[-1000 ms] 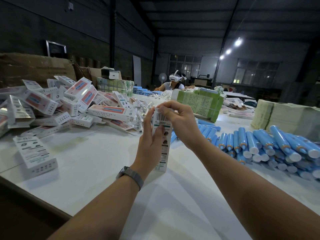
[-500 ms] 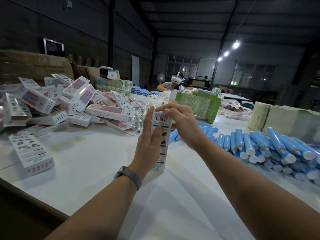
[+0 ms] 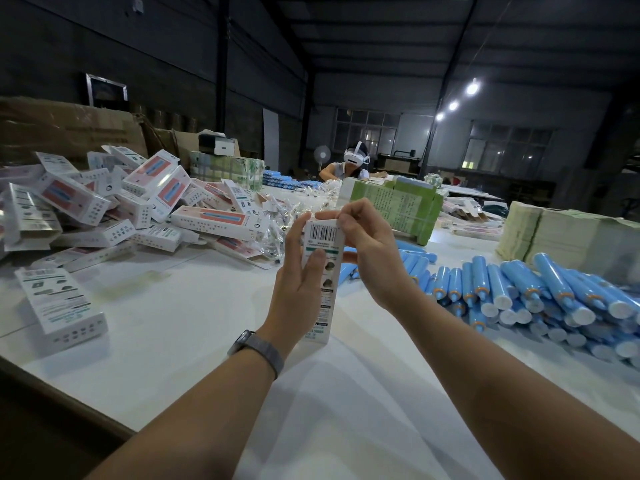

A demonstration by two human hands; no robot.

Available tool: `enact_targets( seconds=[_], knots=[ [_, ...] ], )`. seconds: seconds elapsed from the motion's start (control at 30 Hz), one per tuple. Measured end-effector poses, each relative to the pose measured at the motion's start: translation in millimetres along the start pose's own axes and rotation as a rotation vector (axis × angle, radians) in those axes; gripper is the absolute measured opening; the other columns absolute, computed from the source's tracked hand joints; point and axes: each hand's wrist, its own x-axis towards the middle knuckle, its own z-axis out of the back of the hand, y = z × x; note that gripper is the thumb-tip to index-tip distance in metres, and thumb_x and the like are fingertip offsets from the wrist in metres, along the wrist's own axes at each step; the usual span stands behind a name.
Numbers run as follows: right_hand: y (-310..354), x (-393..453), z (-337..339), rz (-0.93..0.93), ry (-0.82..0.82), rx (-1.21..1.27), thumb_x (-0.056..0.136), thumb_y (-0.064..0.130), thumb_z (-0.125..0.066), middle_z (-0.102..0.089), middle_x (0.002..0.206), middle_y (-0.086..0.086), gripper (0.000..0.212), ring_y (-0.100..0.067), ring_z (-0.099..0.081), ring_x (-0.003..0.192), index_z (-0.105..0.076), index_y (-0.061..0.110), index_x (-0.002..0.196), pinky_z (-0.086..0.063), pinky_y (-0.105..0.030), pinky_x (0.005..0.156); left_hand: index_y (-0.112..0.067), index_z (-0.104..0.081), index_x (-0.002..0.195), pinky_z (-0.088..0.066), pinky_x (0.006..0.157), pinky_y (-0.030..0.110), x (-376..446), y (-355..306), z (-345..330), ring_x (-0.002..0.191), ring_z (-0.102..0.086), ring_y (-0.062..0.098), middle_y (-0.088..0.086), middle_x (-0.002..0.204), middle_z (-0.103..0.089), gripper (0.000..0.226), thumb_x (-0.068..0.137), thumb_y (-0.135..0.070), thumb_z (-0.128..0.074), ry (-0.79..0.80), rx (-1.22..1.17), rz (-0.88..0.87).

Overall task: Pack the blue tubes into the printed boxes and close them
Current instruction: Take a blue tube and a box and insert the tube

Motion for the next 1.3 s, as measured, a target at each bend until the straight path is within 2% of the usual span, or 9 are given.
enact_targets(
  seconds=[0.5,0.57,0.63,0.73,0.8,0.87,1.07,1.17,1.3],
  knots=[
    [6,-5,10,0.002,0.034,-0.043,0.102,0.005,-0.048,-0.069,0.118,-0.013,0.019,-0.019,-0.07,0.09,-0.05,0.009,0.083,-0.054,-0.026,0.058,-0.082,-0.021,0.126,-0.046,0.071,0.005,-1,-1,-1,0.094,-0.063,-0.01,-0.046,0.111,-0.057,0.052,0.101,-0.039,-0.036,0.03,0.006,0.014],
    [3,-7,9,0.028,0.018,-0.079,0.1,0.002,-0.051,-0.068,0.118,-0.011,0.017,-0.021,-0.069,0.092,-0.051,0.009,0.084,-0.056,-0.036,0.059,-0.08,-0.023,0.127,-0.049,0.075,0.009,-1,-1,-1,0.096,-0.065,-0.005,-0.041,0.114,-0.059,0.052,0.1,-0.039,-0.037,0.016,-0.005,0.018],
    [1,-8,9,0.068,0.011,-0.141,0.095,-0.004,-0.055,-0.068,0.117,-0.007,0.017,-0.029,-0.068,0.101,-0.052,0.009,0.085,-0.055,-0.052,0.071,-0.078,-0.025,0.128,-0.052,0.079,0.015,-1,-1,-2,0.101,-0.066,0.0,-0.038,0.116,-0.059,0.051,0.099,-0.038,-0.038,0.014,-0.021,0.028],
    [-3,-8,6,0.096,-0.002,-0.127,0.089,-0.014,-0.055,-0.066,0.115,-0.008,0.025,-0.037,-0.064,0.108,-0.051,0.01,0.085,-0.055,-0.054,0.082,-0.079,-0.026,0.127,-0.052,0.079,0.014,0,-1,-1,0.102,-0.065,-0.002,-0.04,0.114,-0.059,0.051,0.1,-0.038,-0.038,0.014,-0.011,0.019],
    [-7,-8,3,0.12,-0.031,-0.16,0.086,-0.017,-0.056,-0.066,0.114,-0.008,0.029,-0.033,-0.064,0.108,-0.05,0.011,0.086,-0.053,-0.059,0.086,-0.079,-0.026,0.127,-0.052,0.079,0.016,0,1,-1,0.102,-0.065,0.0,-0.035,0.117,-0.06,0.05,0.099,-0.039,-0.038,0.01,-0.014,0.021],
    [-11,-7,2,0.159,-0.052,-0.206,0.086,-0.015,-0.058,-0.067,0.115,-0.006,0.029,-0.024,-0.065,0.107,-0.05,0.012,0.089,-0.052,-0.053,0.085,-0.079,-0.026,0.127,-0.053,0.078,0.018,0,3,-1,0.099,-0.066,0.002,-0.033,0.115,-0.061,0.048,0.099,-0.042,-0.039,0.003,-0.006,0.025],
    [-24,-10,8,0.184,-0.156,-0.385,0.088,0.01,-0.072,-0.063,0.114,0.008,0.024,-0.004,-0.062,0.09,-0.059,0.026,0.1,-0.046,-0.017,0.079,-0.072,-0.028,0.135,-0.052,0.074,0.014,1,3,1,0.098,-0.067,-0.002,-0.041,0.117,-0.059,0.047,0.098,-0.044,-0.038,-0.002,0.019,0.045],
    [-25,-14,17,0.146,-0.228,-0.527,0.09,0.026,-0.072,-0.056,0.111,0.007,0.031,-0.007,-0.064,0.087,-0.065,0.024,0.12,-0.05,-0.024,0.078,-0.072,-0.027,0.139,-0.055,0.082,0.022,-2,0,0,0.107,-0.064,-0.007,-0.047,0.126,-0.05,0.044,0.1,-0.05,-0.033,0.037,0.032,0.035],
    [-19,-20,16,-0.014,-0.075,-0.614,0.084,0.053,-0.069,-0.059,0.121,0.009,0.076,-0.008,-0.064,0.093,-0.039,0.029,0.149,-0.053,-0.031,0.082,-0.073,-0.025,0.14,-0.059,0.087,0.047,-6,1,1,0.105,-0.068,0.003,-0.037,0.125,-0.059,0.049,0.099,-0.047,-0.033,0.091,0.023,0.062]
  ],
)
